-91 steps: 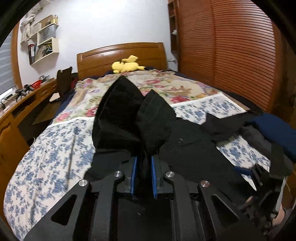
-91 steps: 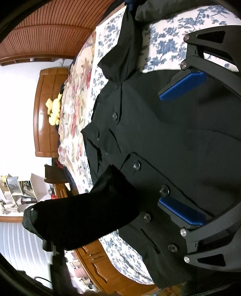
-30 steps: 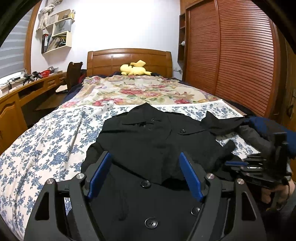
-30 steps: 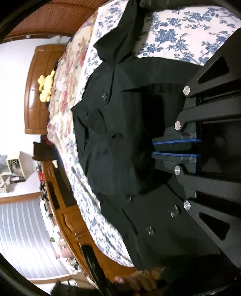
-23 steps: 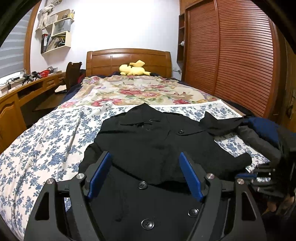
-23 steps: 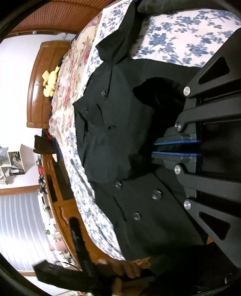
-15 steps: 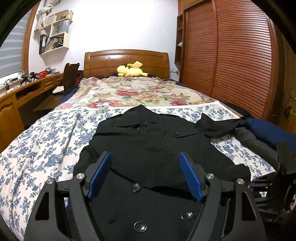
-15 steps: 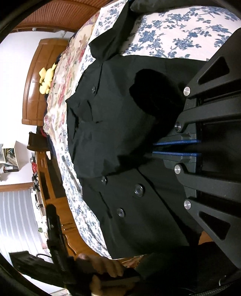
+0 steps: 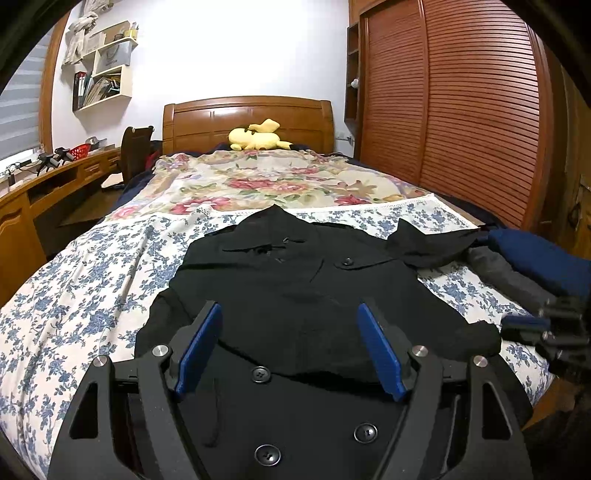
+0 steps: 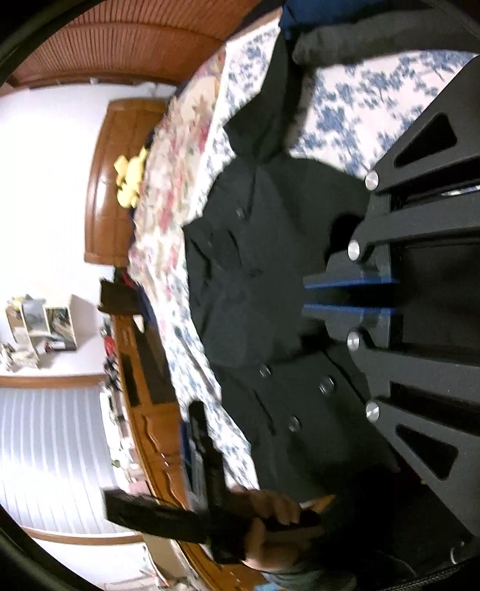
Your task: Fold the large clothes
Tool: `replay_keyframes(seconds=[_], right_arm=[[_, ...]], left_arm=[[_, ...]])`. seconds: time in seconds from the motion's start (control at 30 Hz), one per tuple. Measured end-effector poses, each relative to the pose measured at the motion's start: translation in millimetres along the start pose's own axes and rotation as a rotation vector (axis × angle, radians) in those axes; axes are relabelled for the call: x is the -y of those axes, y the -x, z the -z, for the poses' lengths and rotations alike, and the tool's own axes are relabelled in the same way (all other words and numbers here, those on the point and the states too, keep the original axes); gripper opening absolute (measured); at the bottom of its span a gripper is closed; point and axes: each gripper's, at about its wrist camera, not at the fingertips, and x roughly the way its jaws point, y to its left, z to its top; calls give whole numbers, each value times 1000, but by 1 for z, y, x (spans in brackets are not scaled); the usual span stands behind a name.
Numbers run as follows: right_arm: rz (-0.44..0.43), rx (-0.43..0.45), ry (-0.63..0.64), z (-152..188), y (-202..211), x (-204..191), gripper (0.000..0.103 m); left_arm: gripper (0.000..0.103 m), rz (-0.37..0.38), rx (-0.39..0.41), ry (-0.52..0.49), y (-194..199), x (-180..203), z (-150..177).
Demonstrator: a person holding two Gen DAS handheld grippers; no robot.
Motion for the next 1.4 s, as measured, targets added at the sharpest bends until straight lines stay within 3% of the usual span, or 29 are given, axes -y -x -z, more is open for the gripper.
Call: replay_keyframes(seconds=[0.07,0.17,0.27,0.57,0.6,0.63,0.67,0.77,0.83,1.0,1.07,1.17,1.3,1.4], right_arm=[[32,14,-6,0,-1,6,34],[50,-4,22,-1,-14,4,41],[13,-48,6,0,-27,5,49],[-59,-217,-22,21,-62,4,49],[-61,-237,-12,24,-66,2,46],[-60,-252,5,27,-70,-1,31],[-56,-270,29,29,-75,-3,22],[-41,-275,81,29,-80,-10,12],[-1,-240,90,23,-72,-11,11],[205,-70,73,4,-49,8,11],[236,-37,58,1,-44,11,12],[188,-62,44,3,-46,7,22],[34,-114,17,9,-47,8,37],[-45,-67,-14,5,-36,12,47]], left_arm=[[77,-1,-2,1,-1,1,1],[77,-3,-2,-1,-1,1,1],[77,-5,-2,-3,-1,1,2],[77,-7,2,-3,1,-1,3],[77,-9,3,-2,1,-1,3],[77,-10,3,0,1,-2,3],[77,-11,4,2,2,-3,3],[77,-10,6,8,3,-4,2],[77,-9,8,7,3,-5,2],[77,-14,2,1,2,-5,2],[77,-15,-1,2,3,-7,0],[77,-17,-3,2,3,-9,-1],[77,-17,-4,1,2,-7,0],[77,-14,-3,2,2,-8,-1]])
